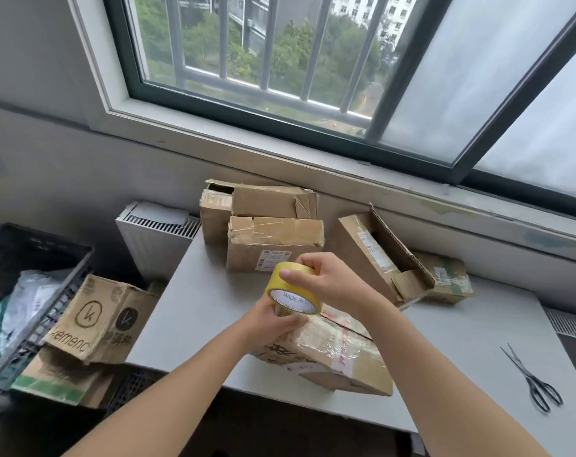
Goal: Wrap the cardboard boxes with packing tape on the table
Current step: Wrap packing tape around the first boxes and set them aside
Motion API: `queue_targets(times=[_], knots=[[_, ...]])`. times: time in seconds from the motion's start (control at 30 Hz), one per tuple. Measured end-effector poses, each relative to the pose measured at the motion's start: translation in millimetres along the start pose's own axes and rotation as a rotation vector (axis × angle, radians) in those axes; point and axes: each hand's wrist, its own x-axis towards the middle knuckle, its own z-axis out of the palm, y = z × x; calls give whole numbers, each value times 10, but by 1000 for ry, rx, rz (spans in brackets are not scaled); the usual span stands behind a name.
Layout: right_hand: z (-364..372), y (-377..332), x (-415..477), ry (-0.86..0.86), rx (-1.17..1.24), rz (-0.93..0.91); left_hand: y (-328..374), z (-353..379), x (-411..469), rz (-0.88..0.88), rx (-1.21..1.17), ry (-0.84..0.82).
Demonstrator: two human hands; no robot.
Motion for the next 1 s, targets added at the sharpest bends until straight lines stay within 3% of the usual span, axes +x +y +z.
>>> queue_targets(times=[0.23, 0.37, 0.6, 0.83, 1.0], knots=[[77, 50, 117, 40, -305, 62, -145, -129, 55, -3, 25, 45], [-117, 155, 45, -82, -505, 158, -308, -218, 4, 74, 131, 24], [-158, 354, -69, -111, -537, 237, -338, -271, 73, 64, 276, 1], [3, 426, -21, -127, -631, 231, -351, -316, 88, 70, 274, -59], [36, 467, -10, -116, -605, 188, -293, -287, 184, 5, 21, 60]])
